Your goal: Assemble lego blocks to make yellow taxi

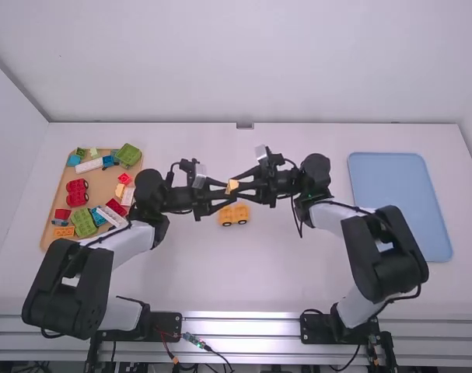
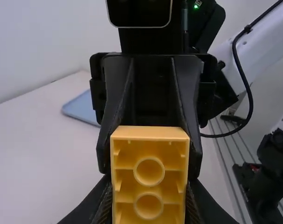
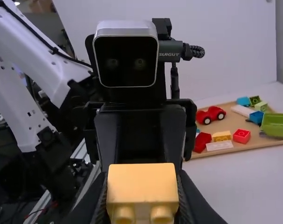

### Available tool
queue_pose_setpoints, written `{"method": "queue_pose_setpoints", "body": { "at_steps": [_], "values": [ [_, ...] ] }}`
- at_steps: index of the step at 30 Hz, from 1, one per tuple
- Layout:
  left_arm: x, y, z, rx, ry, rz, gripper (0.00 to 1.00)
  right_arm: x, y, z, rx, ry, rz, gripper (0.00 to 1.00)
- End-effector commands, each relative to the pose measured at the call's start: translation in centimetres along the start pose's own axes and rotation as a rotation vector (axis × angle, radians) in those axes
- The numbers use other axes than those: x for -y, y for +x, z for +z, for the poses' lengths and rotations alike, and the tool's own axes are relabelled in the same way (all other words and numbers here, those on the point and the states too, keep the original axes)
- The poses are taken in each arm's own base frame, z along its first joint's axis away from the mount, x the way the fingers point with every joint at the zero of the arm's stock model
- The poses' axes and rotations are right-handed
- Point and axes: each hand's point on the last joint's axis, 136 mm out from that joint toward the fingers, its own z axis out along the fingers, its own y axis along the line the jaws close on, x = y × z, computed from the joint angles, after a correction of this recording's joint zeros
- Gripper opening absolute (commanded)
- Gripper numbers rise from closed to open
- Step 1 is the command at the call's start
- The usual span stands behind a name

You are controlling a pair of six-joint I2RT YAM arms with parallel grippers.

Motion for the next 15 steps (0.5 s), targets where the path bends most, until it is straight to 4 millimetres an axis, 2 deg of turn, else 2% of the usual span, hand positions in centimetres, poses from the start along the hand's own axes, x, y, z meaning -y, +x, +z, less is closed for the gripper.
{"method": "queue_pose_setpoints", "body": {
  "at_steps": [1,2,3,6,10,12,14,15],
  "values": [
    [-0.1,-0.8,0.6,0.009,-0.007,0.056,0.67,-0.5,-0.1,0.9,-0.008,-0.033,0.019,0.0],
    [0.0,-0.8,0.6,0.01,-0.003,0.075,0.96,-0.4,-0.4,0.9,-0.006,-0.031,0.034,0.0],
    [-0.1,-0.8,0.6,0.01,-0.004,0.093,0.99,-0.3,-0.7,0.8,-0.003,-0.028,0.037,0.0],
    [0.0,-0.9,0.6,0.011,-0.004,0.093,0.99,0.1,-1.7,0.4,0.003,-0.023,0.04,0.0],
    [-0.6,-1.0,0.0,0.013,-0.026,0.087,0.99,0.9,-3.6,-1.3,-0.003,-0.016,0.042,0.0],
    [-1.2,-1.0,-1.1,0.004,-0.029,0.063,0.99,2.1,-4.7,-2.8,-0.004,0.014,0.071,0.0],
    [-1.9,-1.1,-1.7,-0.002,-0.047,0.035,0.99,2.8,-5.1,-3.4,0.0,0.035,0.078,0.0],
    [-3.2,-1.2,-2.5,-0.014,-0.09,-0.021,0.99,3.7,-5.6,-4.3,0.004,0.066,0.087,0.0]
  ]
}}
